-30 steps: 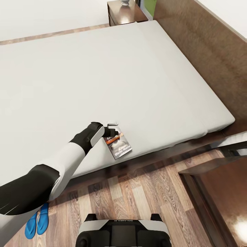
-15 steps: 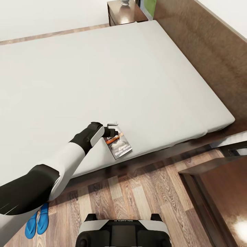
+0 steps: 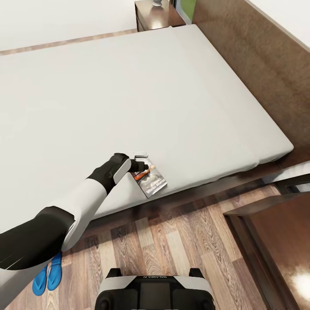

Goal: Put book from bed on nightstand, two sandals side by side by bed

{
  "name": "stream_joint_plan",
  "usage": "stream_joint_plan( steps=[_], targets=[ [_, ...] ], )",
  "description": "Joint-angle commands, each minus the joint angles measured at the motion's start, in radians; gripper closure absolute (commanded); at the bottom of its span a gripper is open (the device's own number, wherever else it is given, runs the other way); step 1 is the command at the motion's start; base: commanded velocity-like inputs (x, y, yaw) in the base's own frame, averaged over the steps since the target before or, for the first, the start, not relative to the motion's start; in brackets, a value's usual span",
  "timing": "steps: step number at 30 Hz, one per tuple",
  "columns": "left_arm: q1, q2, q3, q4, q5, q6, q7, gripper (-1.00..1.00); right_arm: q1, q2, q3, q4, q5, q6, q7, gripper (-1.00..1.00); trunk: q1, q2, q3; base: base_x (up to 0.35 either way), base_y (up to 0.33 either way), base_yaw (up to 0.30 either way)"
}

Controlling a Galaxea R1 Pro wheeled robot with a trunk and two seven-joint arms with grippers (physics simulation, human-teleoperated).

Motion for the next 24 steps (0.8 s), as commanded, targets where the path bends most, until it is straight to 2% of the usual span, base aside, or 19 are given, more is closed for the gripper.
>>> stream_joint_plan(
  steps=[1,24],
  targets=[
    [0.0,0.001,-0.007,-0.001,0.011,0.003,0.009,-1.0,0.0,0.0,-0.007,-0.001,0.005,0.003,0.003,-1.0,0.0,0.0,0.0,-0.016,0.0,0.0],
    [0.0,0.001,-0.007,-0.002,0.011,0.003,0.009,-1.0,0.0,0.0,-0.007,-0.001,0.005,0.003,0.003,-1.0,0.0,0.0,0.0,-0.032,0.0,0.0]
  ],
)
